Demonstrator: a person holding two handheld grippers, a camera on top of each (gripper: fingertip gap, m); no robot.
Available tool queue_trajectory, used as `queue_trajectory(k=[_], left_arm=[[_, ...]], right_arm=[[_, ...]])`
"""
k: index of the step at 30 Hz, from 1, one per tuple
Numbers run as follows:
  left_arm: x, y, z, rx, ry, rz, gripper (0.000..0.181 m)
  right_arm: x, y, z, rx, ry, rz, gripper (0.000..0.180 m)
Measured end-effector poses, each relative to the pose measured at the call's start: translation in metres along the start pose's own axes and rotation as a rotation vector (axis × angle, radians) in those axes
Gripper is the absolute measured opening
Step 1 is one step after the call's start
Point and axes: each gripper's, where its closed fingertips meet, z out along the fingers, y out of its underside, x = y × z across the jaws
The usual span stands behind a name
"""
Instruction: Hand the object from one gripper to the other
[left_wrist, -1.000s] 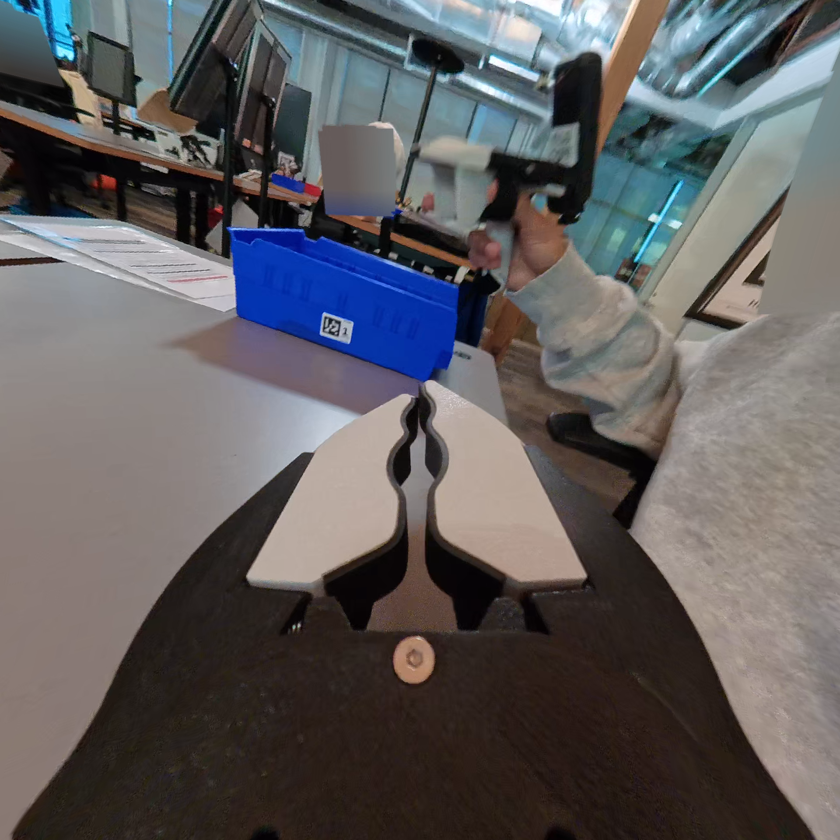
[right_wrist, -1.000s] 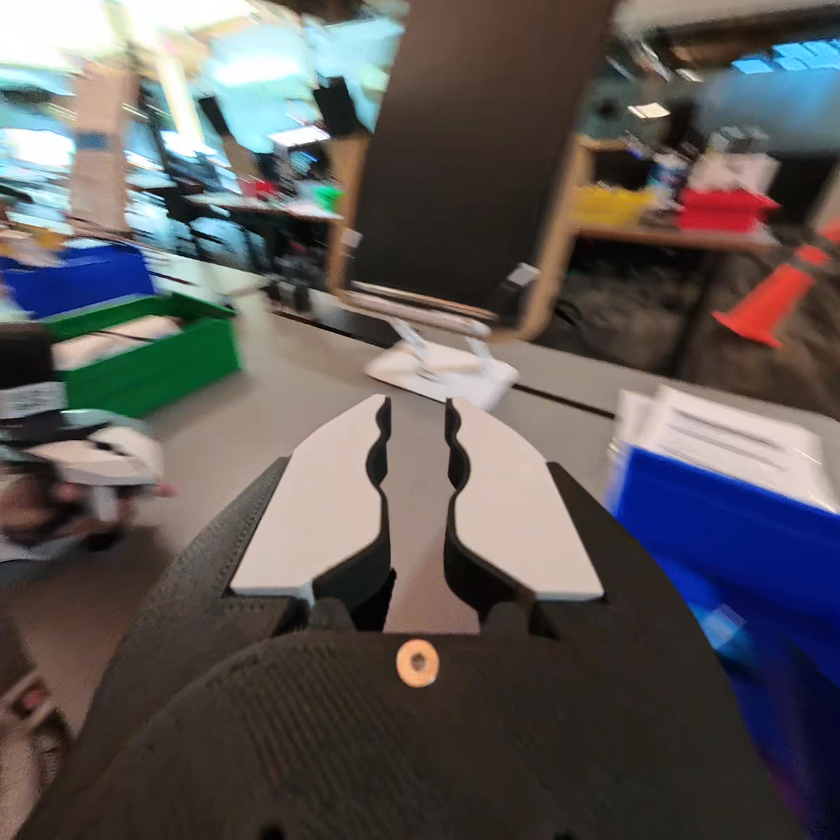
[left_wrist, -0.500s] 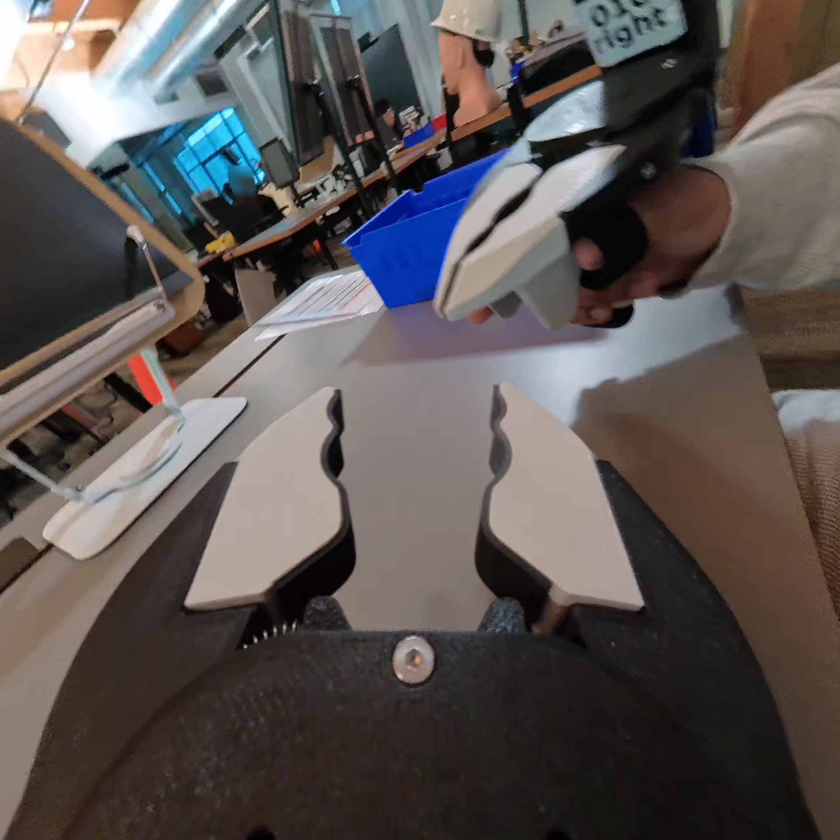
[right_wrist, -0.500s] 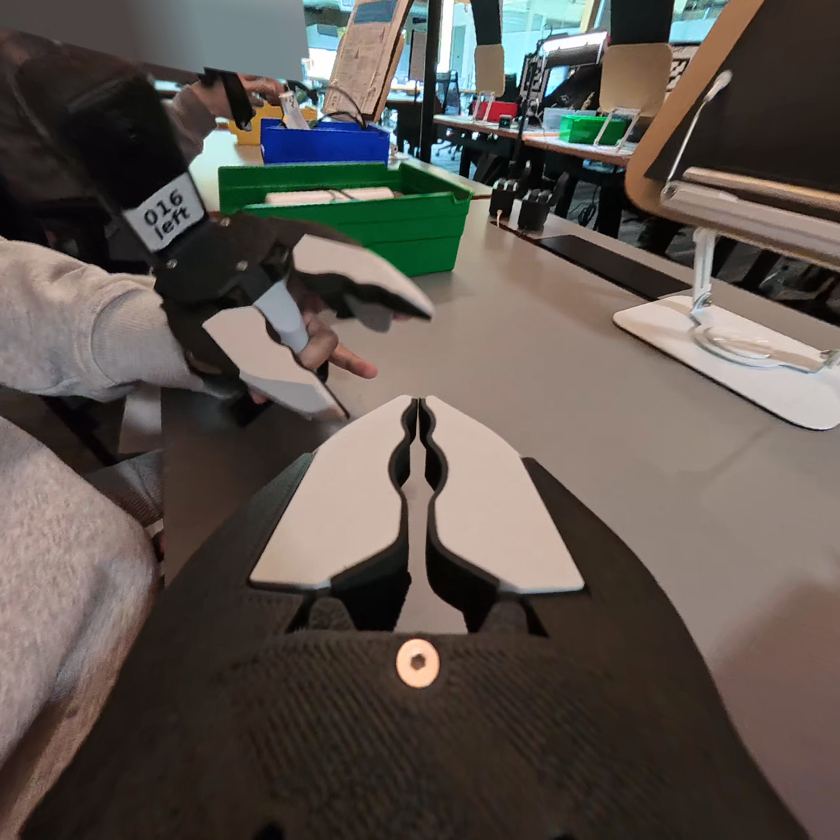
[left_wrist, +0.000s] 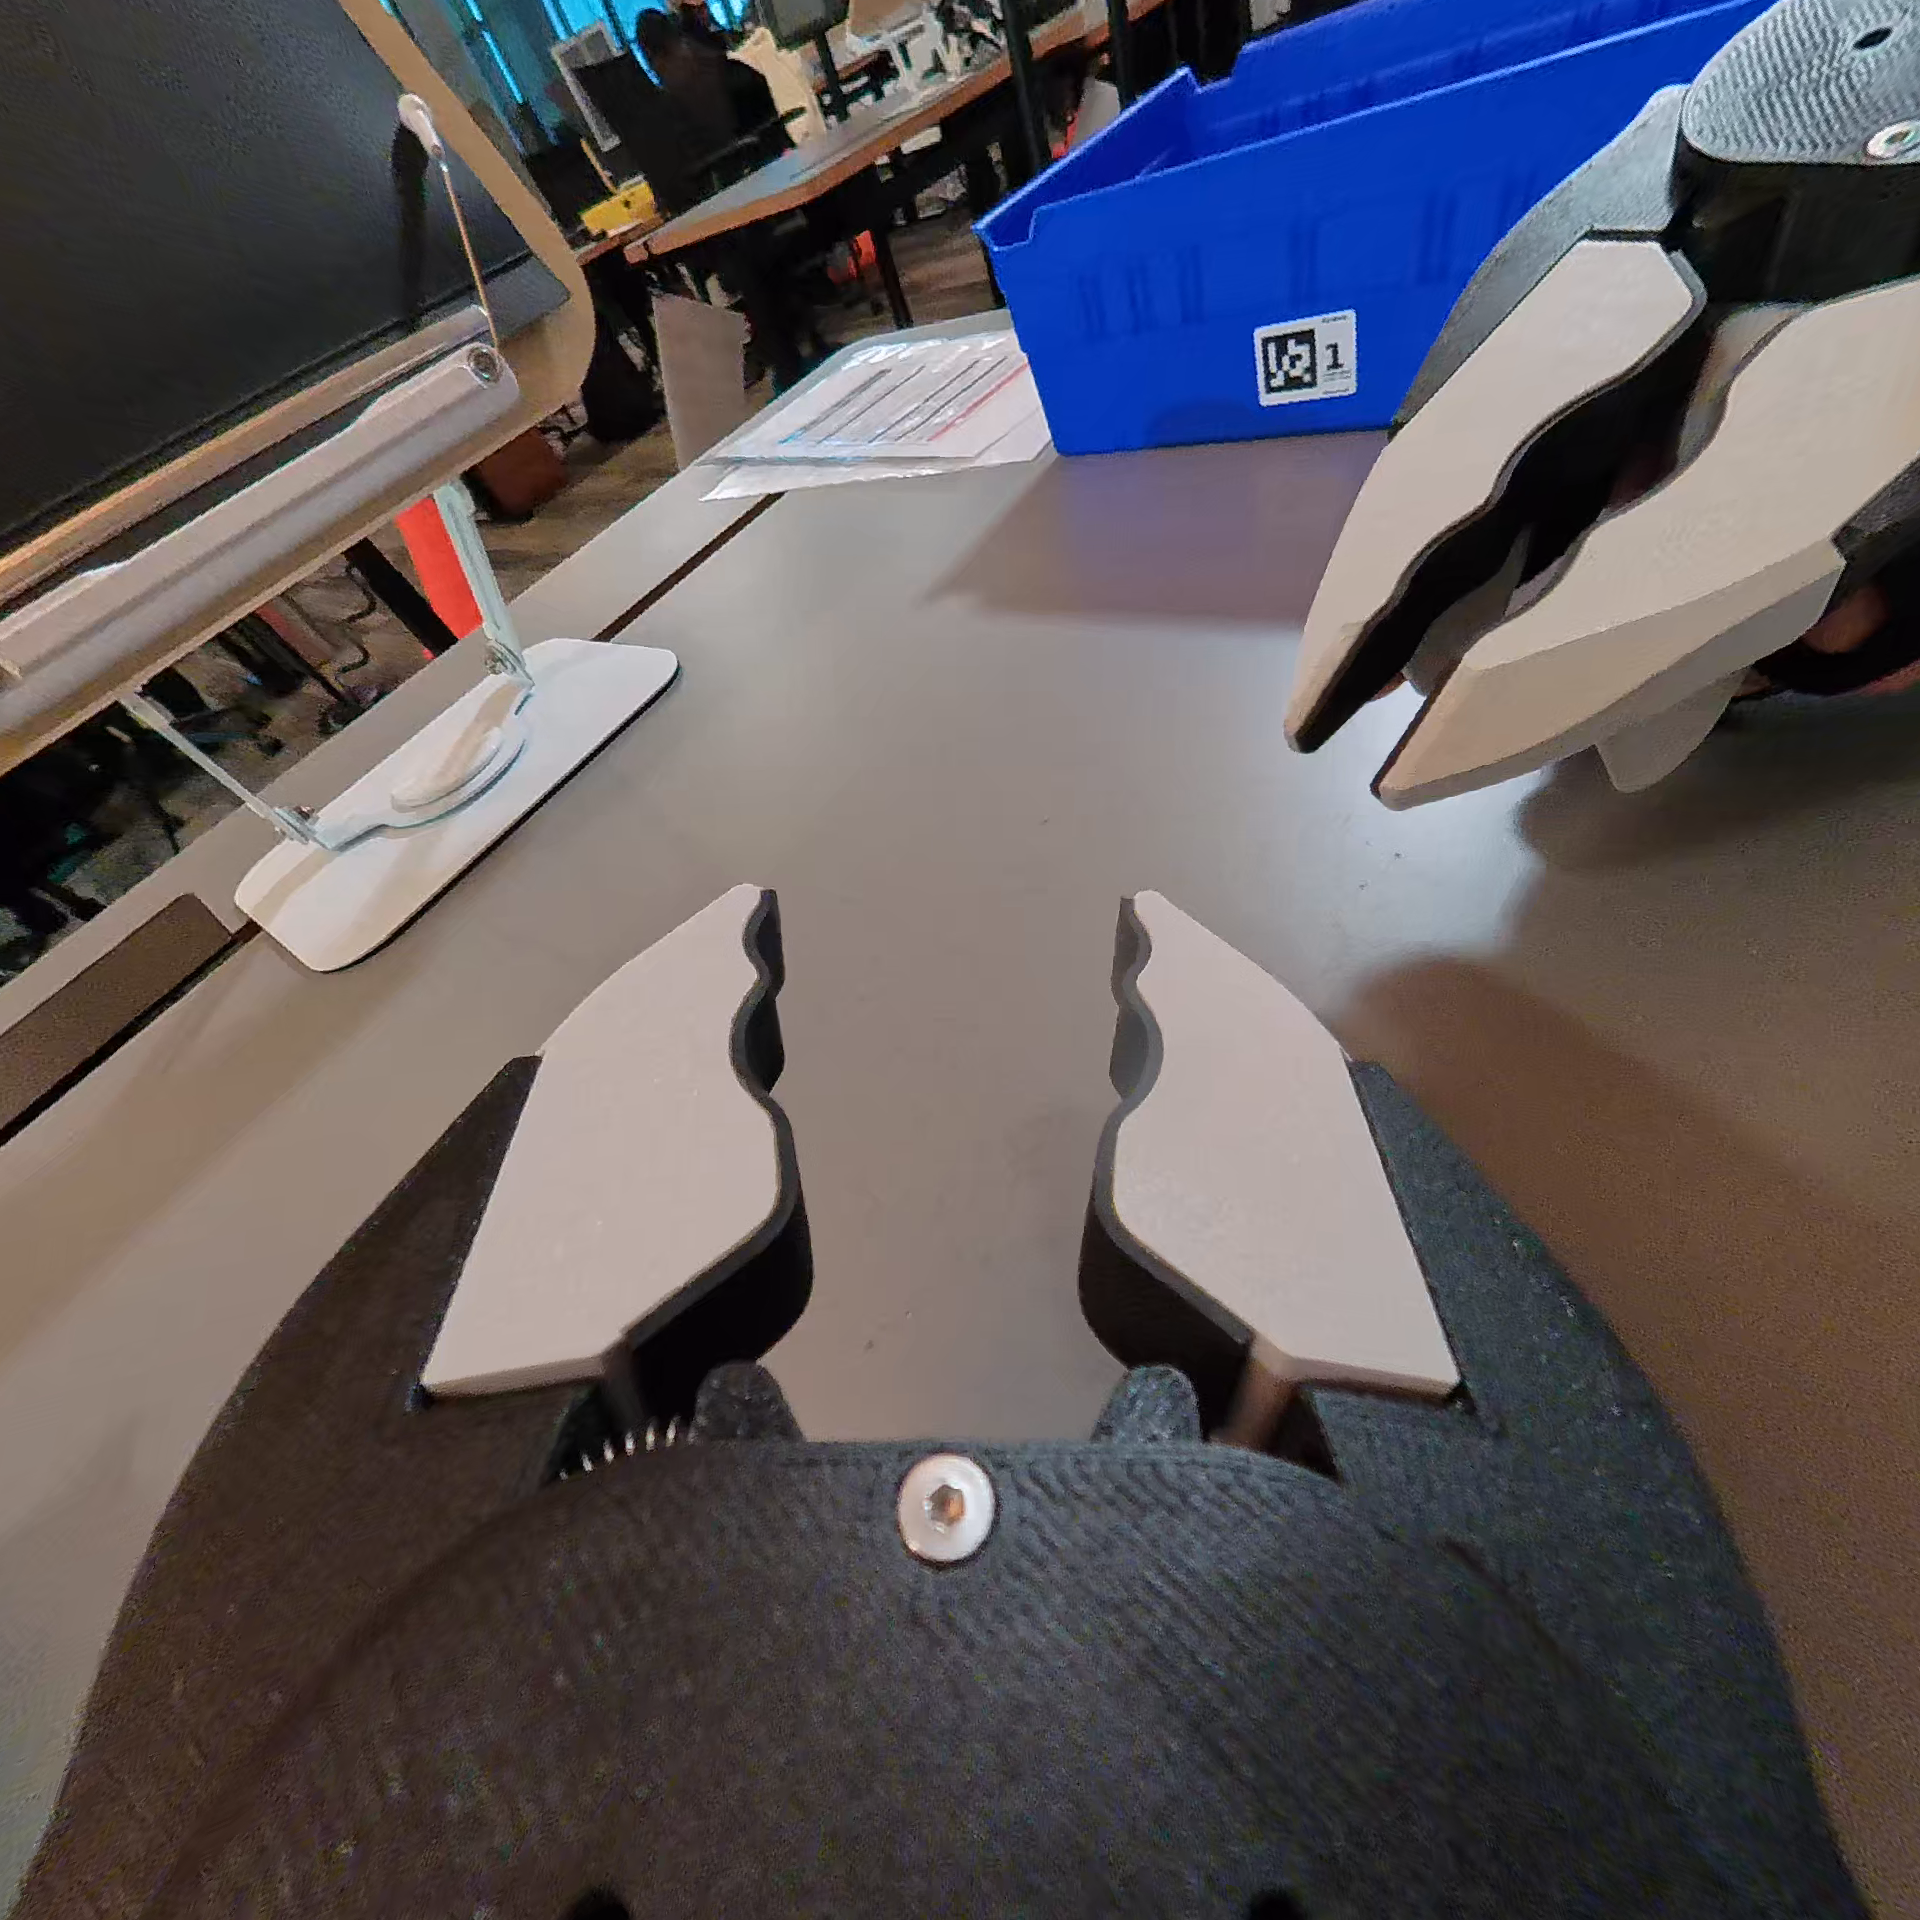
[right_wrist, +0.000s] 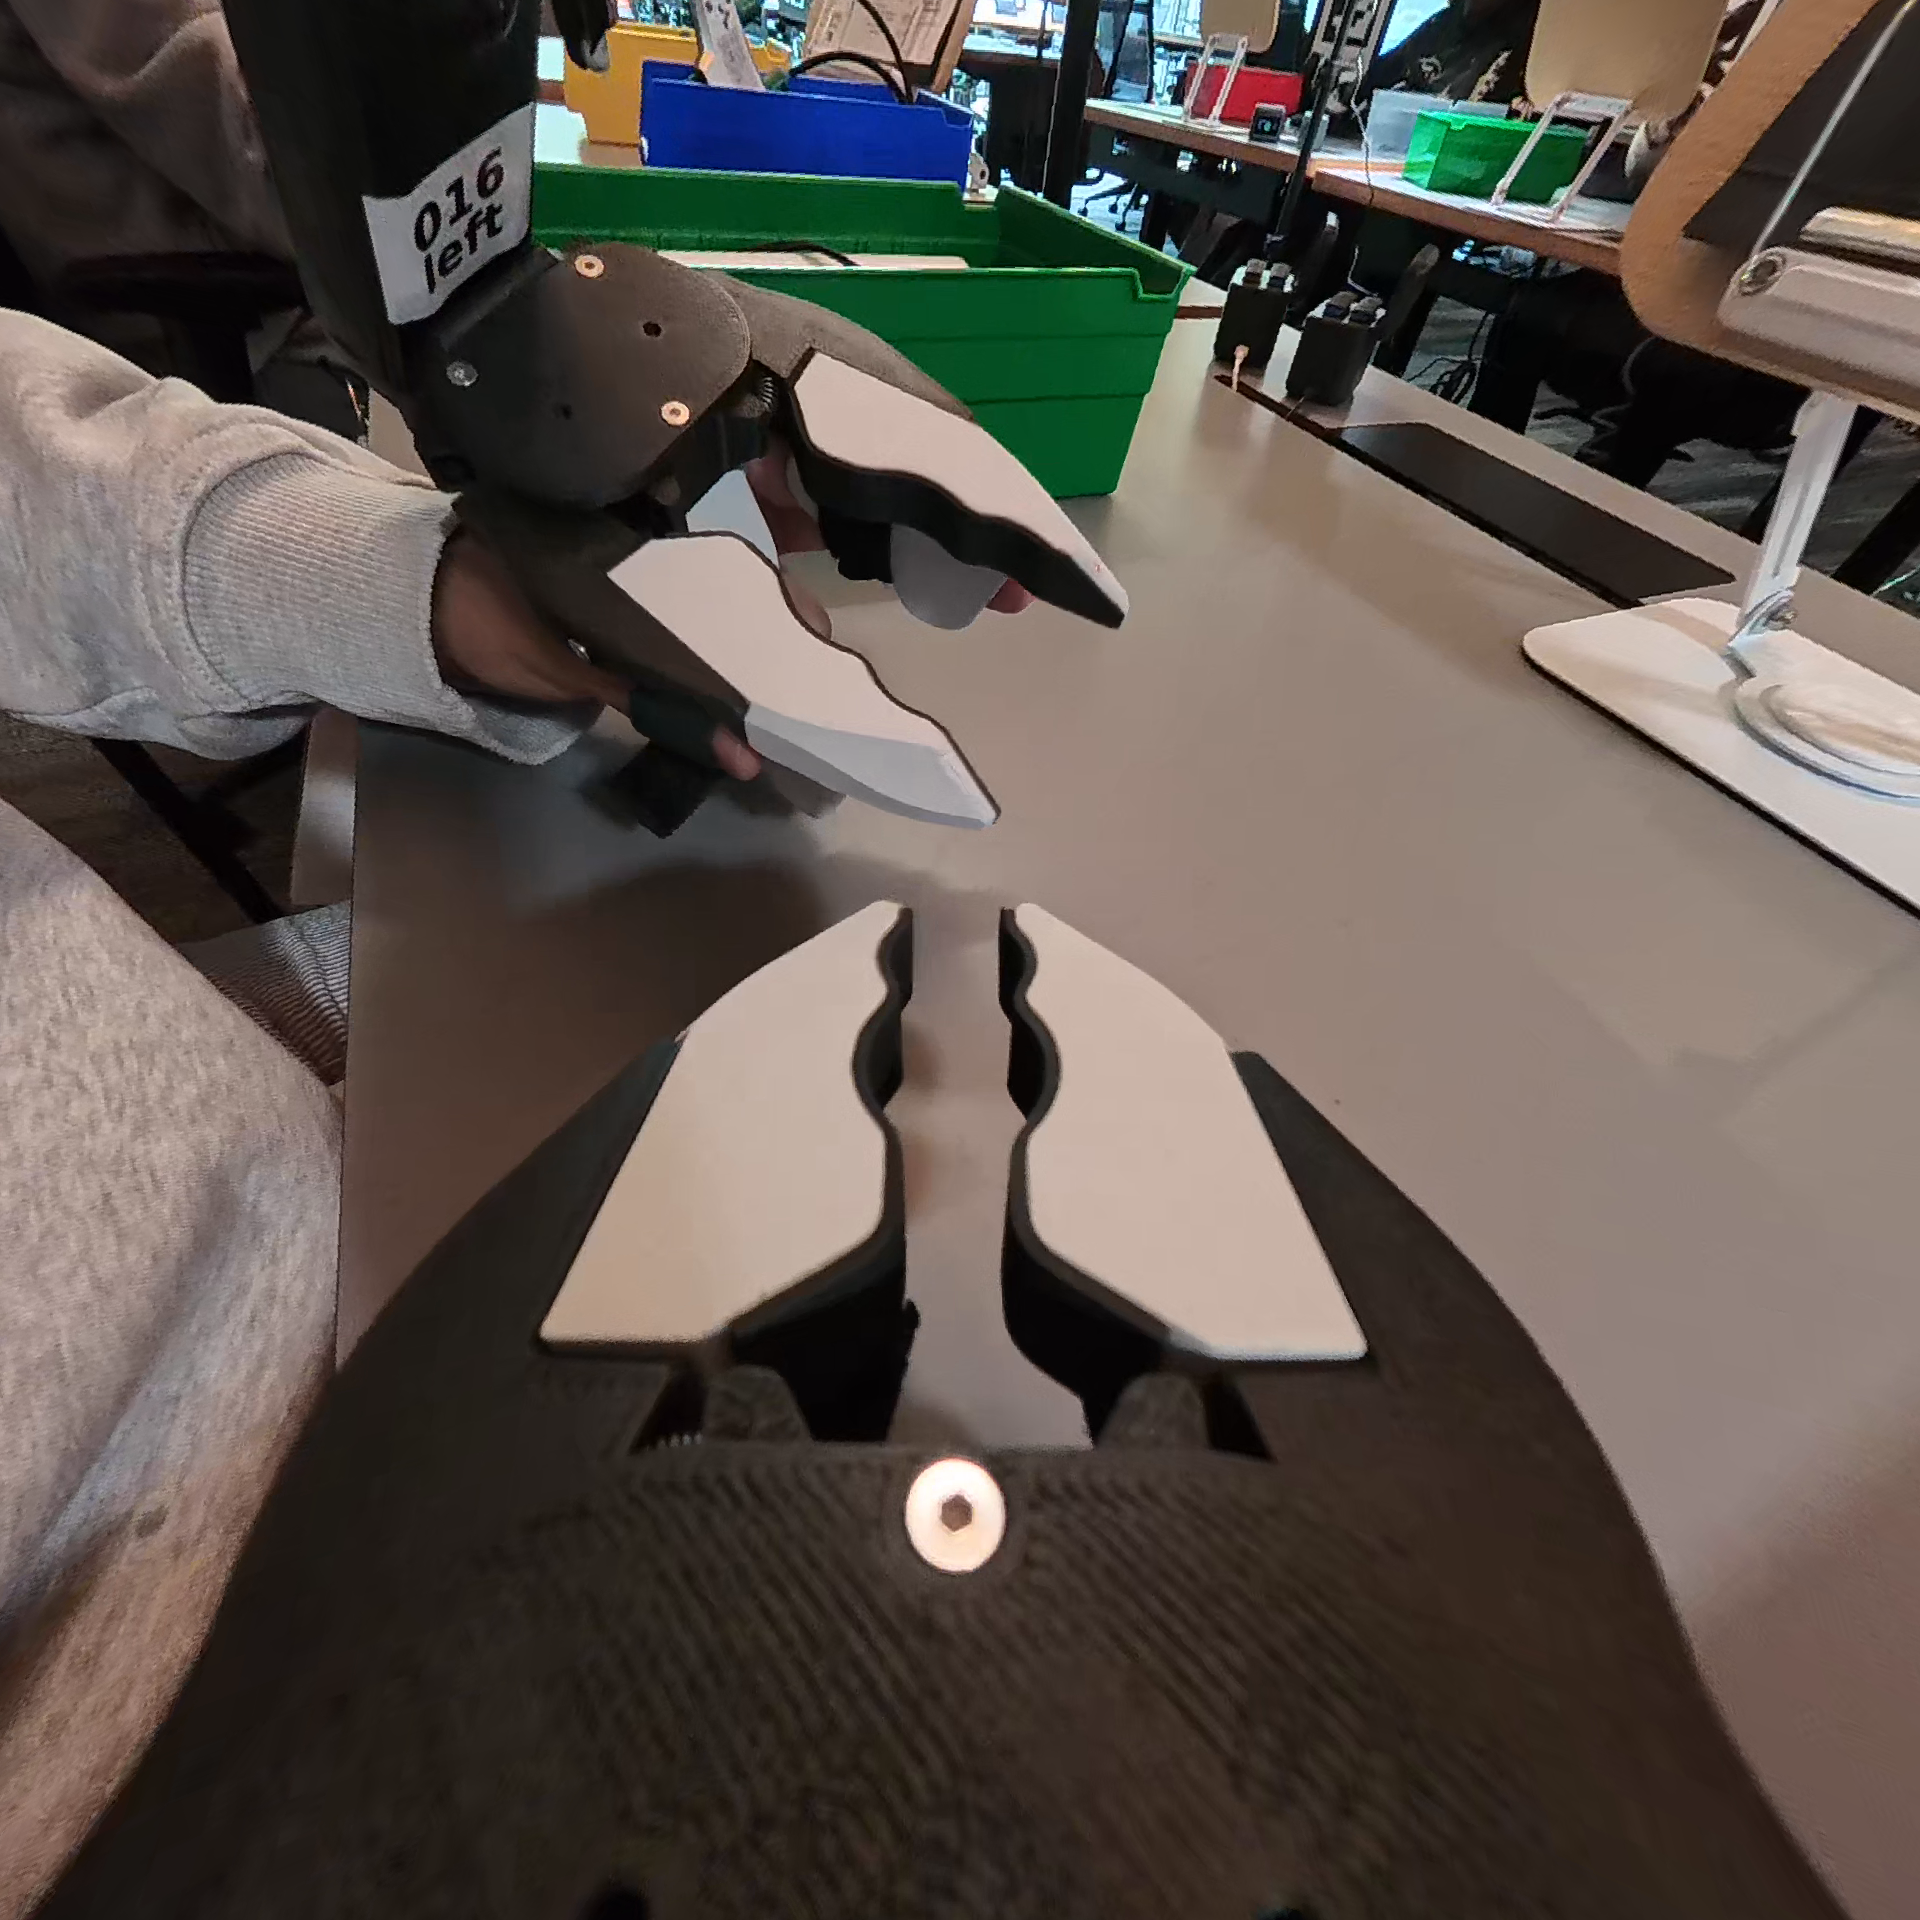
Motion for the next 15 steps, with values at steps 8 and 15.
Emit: queue_trajectory(k=[8, 15], left_arm=[[-0.0003, 0.0015, -0.0012, -0.003, 0.003, 0.006, 0.042], [0.0083, -0.0018, -0.0048, 0.016, 0.09, -0.042, 0.0]], right_arm=[[-0.0019, 0.0063, 0.0055, -0.052, 0.016, -0.035, 0.034], [0.0029, 0.0066, 0.0058, -0.055, 0.04, -0.018, 0.043]])
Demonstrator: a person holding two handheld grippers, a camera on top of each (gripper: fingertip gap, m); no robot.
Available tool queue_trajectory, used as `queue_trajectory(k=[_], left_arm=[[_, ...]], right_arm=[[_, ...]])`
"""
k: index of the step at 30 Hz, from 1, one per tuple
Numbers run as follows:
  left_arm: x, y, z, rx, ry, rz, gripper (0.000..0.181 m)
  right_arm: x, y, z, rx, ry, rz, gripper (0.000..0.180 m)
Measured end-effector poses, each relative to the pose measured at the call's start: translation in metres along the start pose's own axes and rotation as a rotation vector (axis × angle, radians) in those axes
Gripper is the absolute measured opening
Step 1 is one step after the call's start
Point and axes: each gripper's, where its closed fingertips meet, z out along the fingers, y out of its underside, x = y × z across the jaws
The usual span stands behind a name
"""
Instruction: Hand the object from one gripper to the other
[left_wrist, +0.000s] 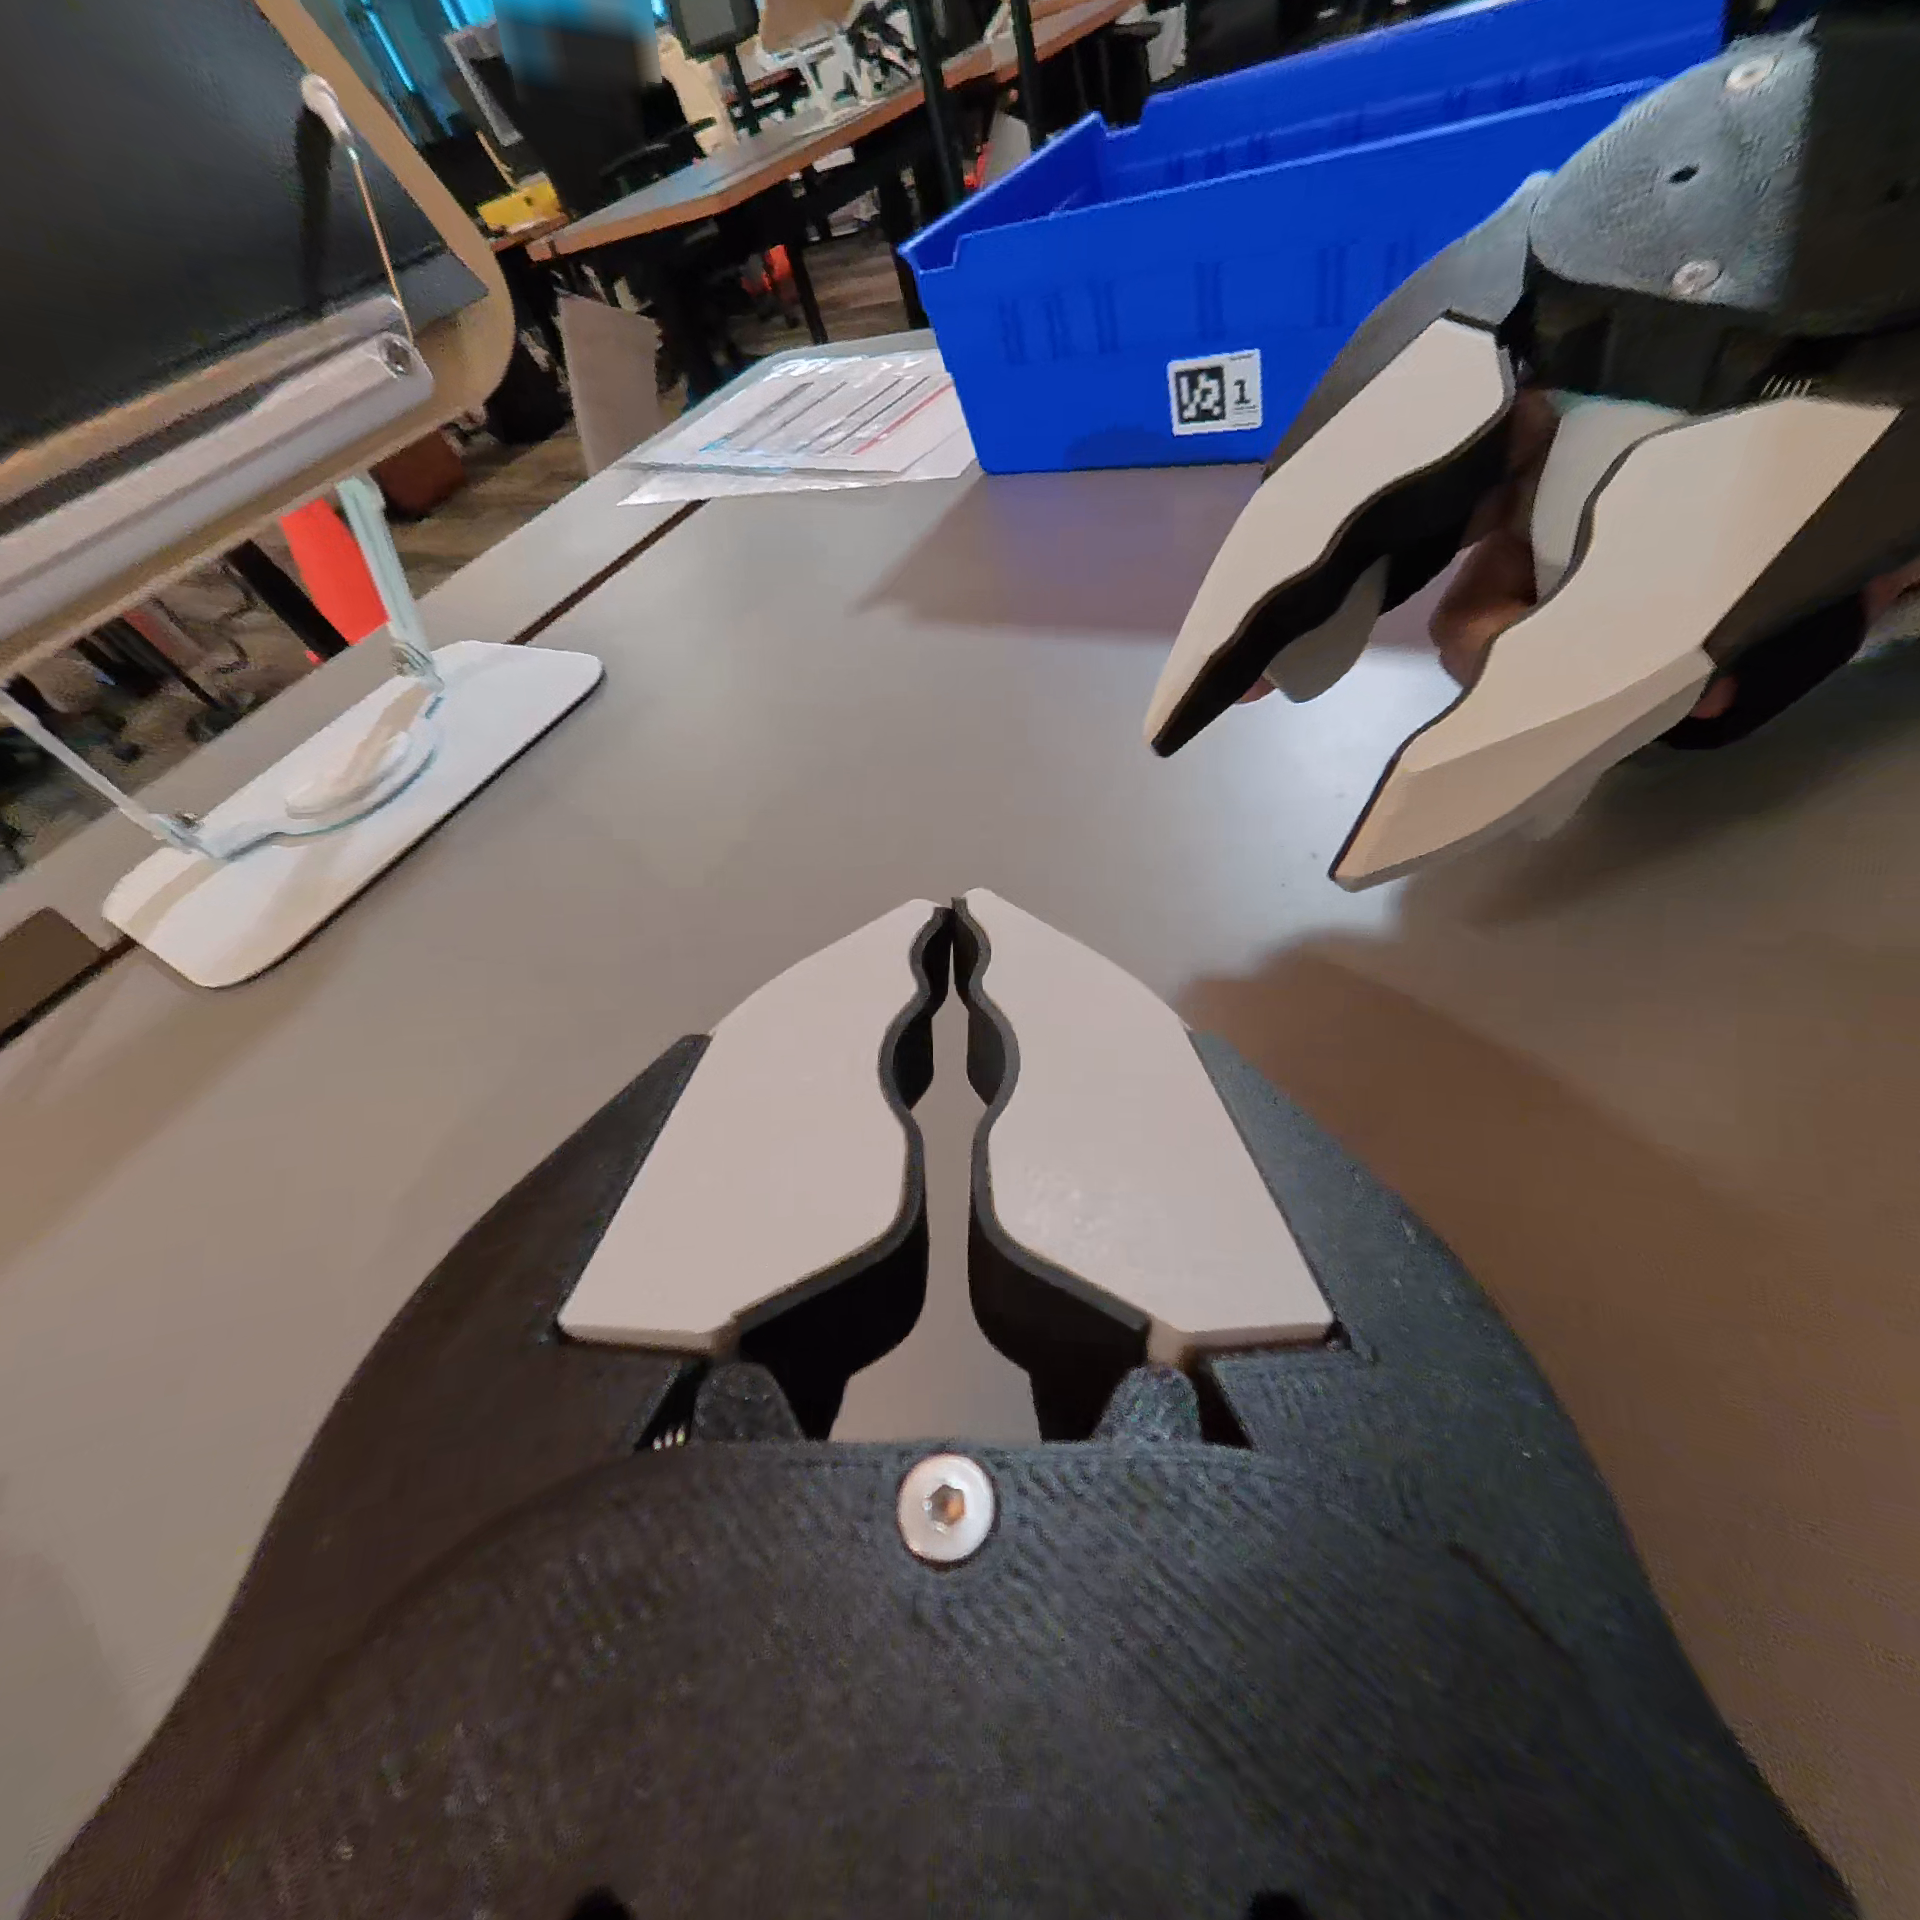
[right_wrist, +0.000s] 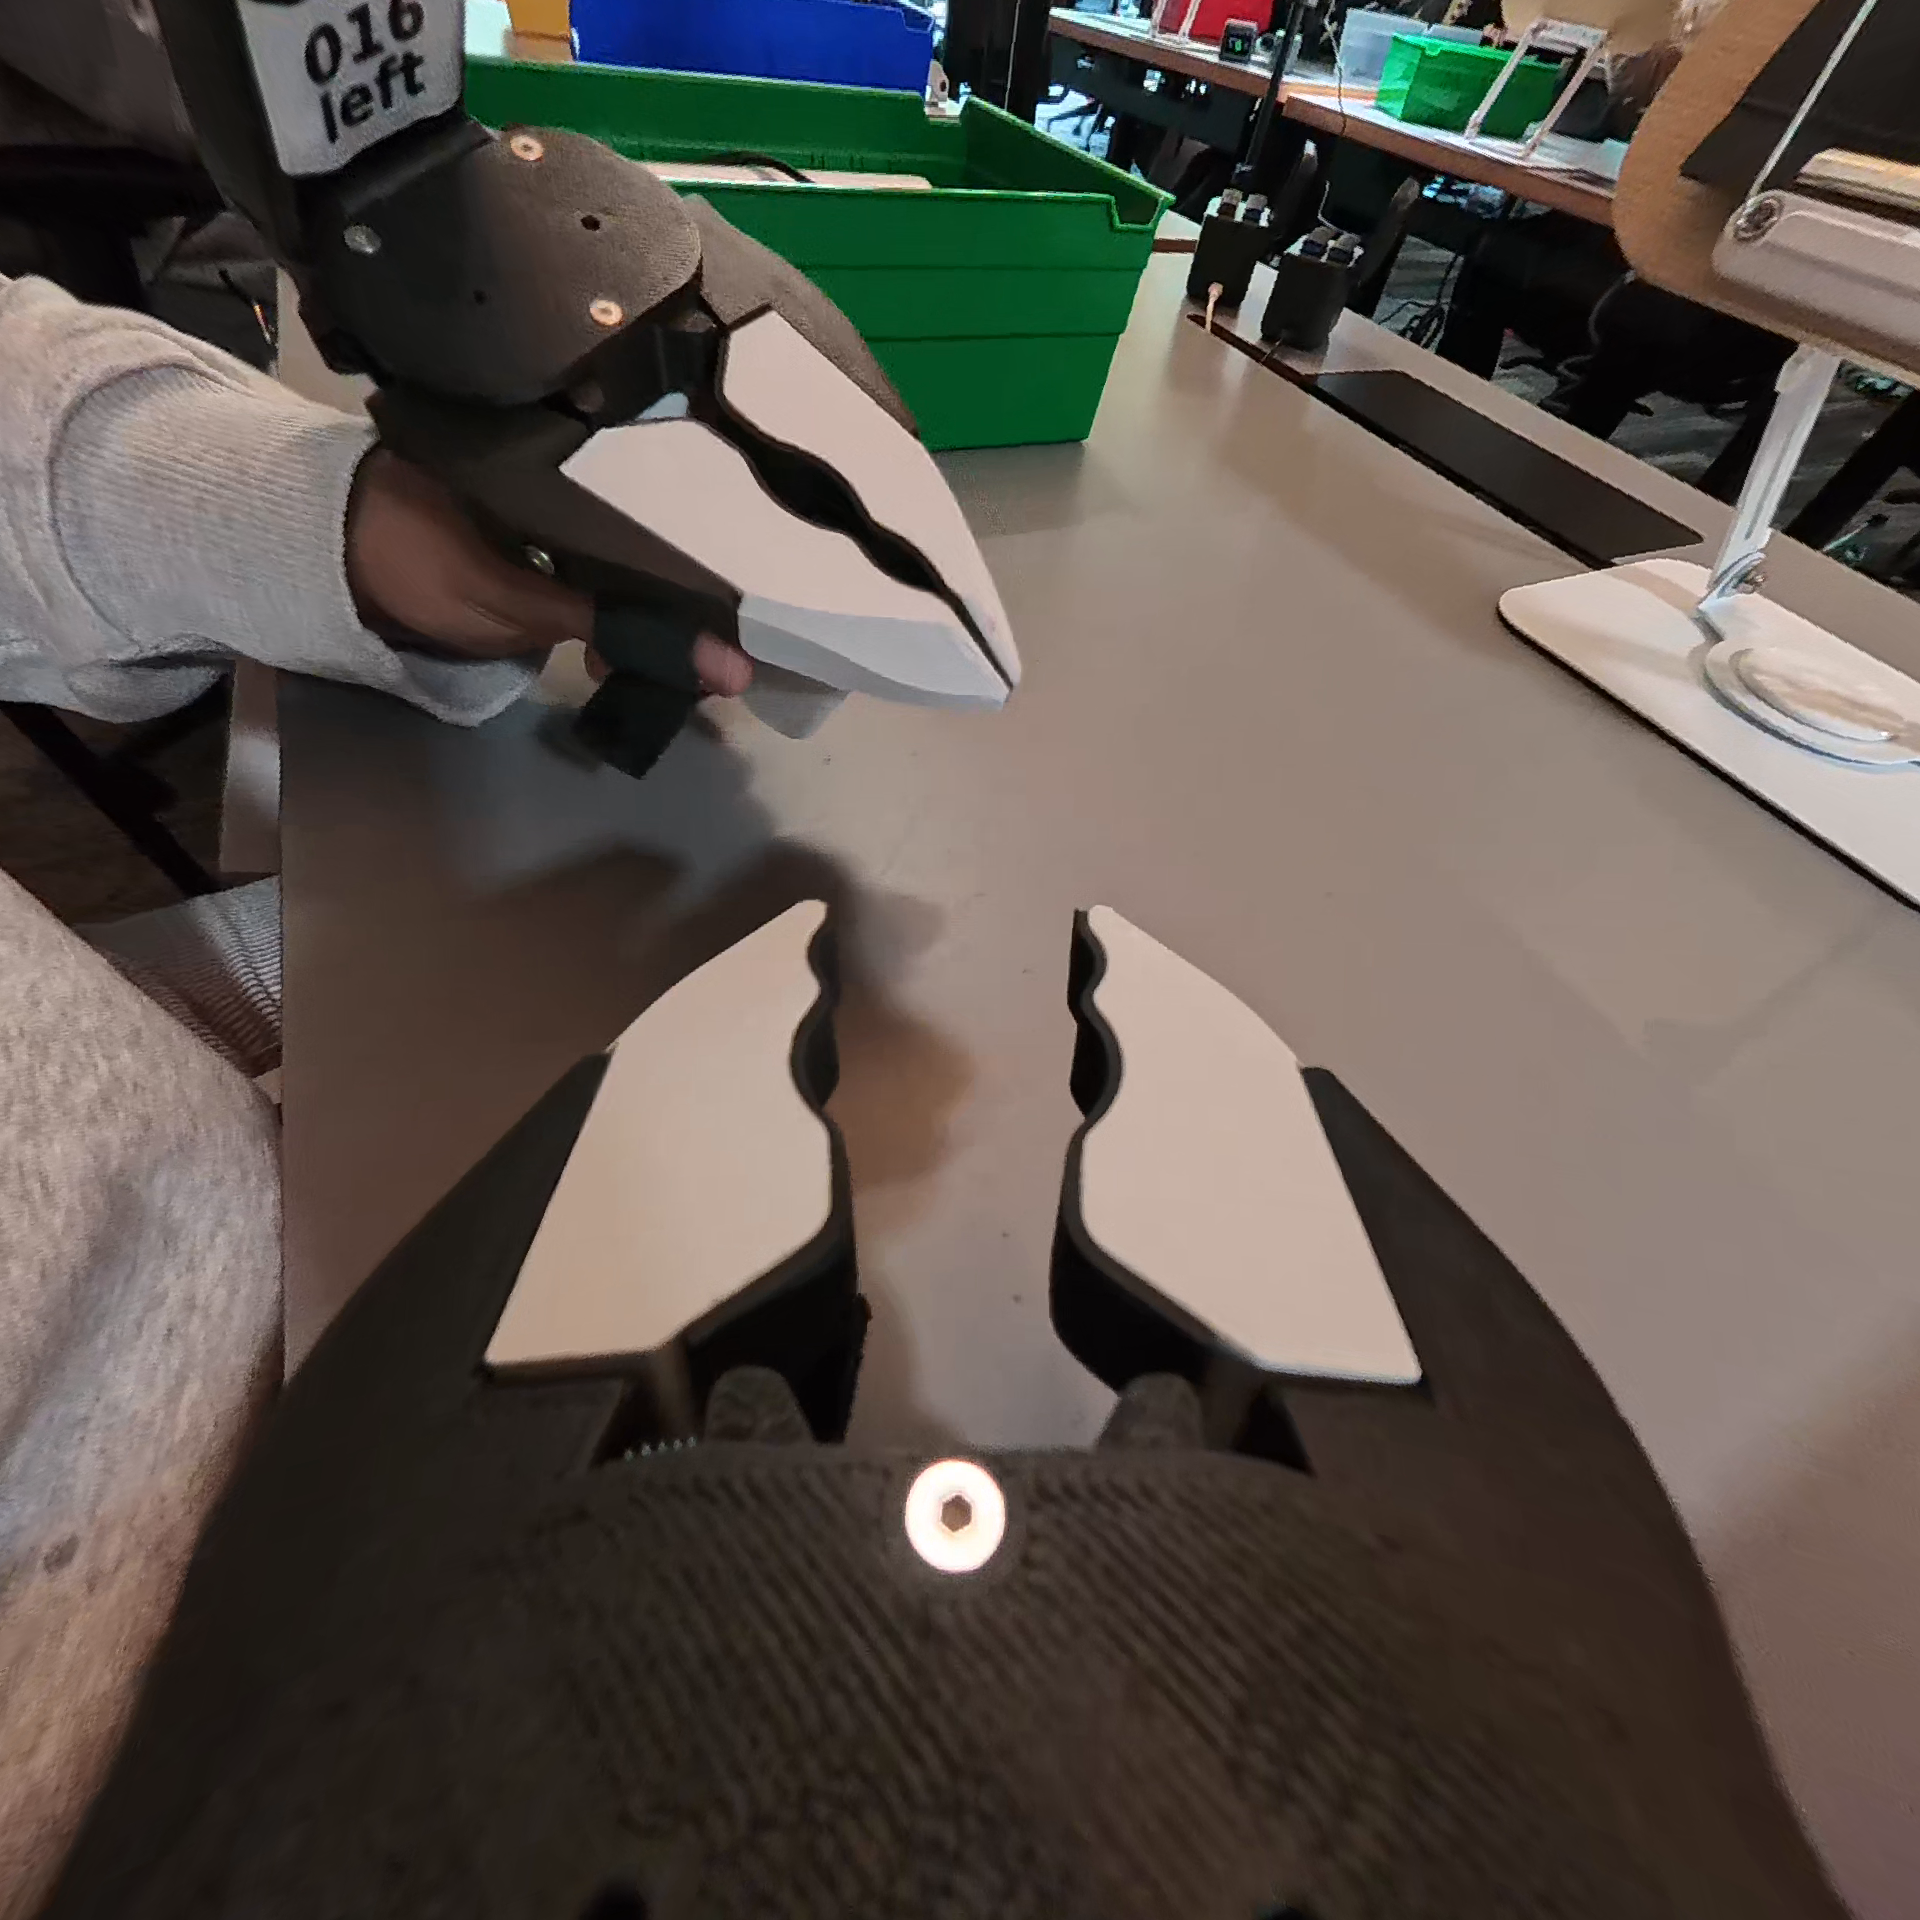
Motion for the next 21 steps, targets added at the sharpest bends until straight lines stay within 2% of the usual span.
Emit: queue_trajectory(k=[1, 6, 10, 14, 18, 21], left_arm=[[0.0, -0.002, -0.001, 0.005, 0.01, -0.028, 0.0], [-0.015, -0.019, -0.012, 0.067, -0.036, -0.076, 0.0], [-0.072, -0.046, -0.052, 0.104, -0.236, -0.003, 0.0], [-0.159, -0.075, -0.14, 0.183, -0.457, -0.091, 0.001], [-0.229, -0.044, -0.221, 0.114, -0.686, -0.213, 0.006], [-0.259, -0.002, -0.255, -0.017, -0.845, -0.19, 0.004]], right_arm=[[0.001, 0.0, -0.001, 0.004, 0.006, 0.007, 0.04], [0.006, -0.005, -0.005, 0.045, 0.021, 0.036, 0.0], [0.009, -0.006, -0.006, 0.054, 0.028, 0.052, 0.0], [0.007, -0.004, -0.004, 0.034, 0.026, 0.036, 0.003], [0.003, -0.001, -0.001, 0.01, 0.021, 0.007, 0.004], [0.002, 0.0, 0.0, 0.002, 0.022, -0.004, 0.005]])
